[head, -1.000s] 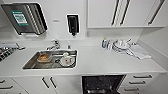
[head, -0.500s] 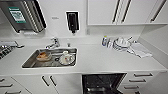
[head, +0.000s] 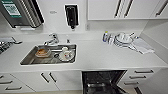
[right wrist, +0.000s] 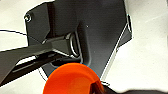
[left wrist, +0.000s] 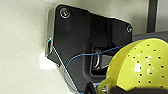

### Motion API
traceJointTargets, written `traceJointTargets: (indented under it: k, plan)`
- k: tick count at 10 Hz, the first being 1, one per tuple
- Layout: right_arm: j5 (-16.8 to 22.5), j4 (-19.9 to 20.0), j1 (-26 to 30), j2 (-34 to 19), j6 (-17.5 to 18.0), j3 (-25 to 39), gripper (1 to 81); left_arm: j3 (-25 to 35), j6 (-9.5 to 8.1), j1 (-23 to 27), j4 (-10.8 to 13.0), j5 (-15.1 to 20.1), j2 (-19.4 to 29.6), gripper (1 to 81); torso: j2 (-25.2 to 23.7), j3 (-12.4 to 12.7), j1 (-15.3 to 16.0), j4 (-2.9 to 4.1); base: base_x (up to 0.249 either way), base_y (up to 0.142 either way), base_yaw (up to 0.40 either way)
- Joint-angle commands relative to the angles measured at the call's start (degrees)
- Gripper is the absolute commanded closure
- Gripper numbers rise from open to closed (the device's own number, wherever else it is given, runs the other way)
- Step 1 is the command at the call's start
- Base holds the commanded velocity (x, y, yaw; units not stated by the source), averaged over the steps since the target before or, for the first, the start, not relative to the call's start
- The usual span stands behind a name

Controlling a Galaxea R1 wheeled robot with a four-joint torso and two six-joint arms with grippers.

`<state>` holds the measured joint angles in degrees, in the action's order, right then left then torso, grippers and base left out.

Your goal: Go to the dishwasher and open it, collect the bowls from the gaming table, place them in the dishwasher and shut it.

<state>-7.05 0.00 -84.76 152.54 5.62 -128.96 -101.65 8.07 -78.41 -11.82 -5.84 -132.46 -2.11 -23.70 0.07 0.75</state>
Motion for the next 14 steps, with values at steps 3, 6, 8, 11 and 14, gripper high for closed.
traceJointTargets:
  k: [3, 6, 8, 11, 14]
  plan:
    - [3.71, -0.18, 0.77, -1.78, 0.09, 2.06, 81.1, 14.19, -3.15, 10.95, -0.48, 4.34, 13.80, 81.1, 0.02, -3.45, 0.02, 0.00, 0.000, 0.000, 0.000]
    - [3.71, -0.26, 0.69, -1.78, 0.09, 2.06, 81.1, 17.27, -5.68, 18.22, -0.48, 9.74, 15.91, 81.1, 0.07, -6.14, 0.04, 0.00, 0.000, 0.000, 0.000]
    - [3.71, -0.35, 0.77, -1.78, 0.09, 2.06, 81.1, 17.27, -6.58, 23.52, -0.57, 13.05, 15.82, 81.1, 0.09, -6.16, 0.06, 0.00, 0.000, 0.000, 0.000]
    - [3.62, -0.44, 1.21, -1.69, 0.09, 2.15, 81.1, 17.09, -10.34, 35.09, -0.31, 22.42, 14.25, 81.1, 0.11, -6.18, 0.06, 0.00, 0.000, 0.000, 0.000]
    - [3.62, -0.53, 1.56, -1.34, 0.00, 2.32, 81.1, 13.86, -12.44, 46.00, -0.30, 30.41, 8.03, 81.1, 0.11, -6.21, 0.09, 0.00, 0.000, 0.000, 0.000]
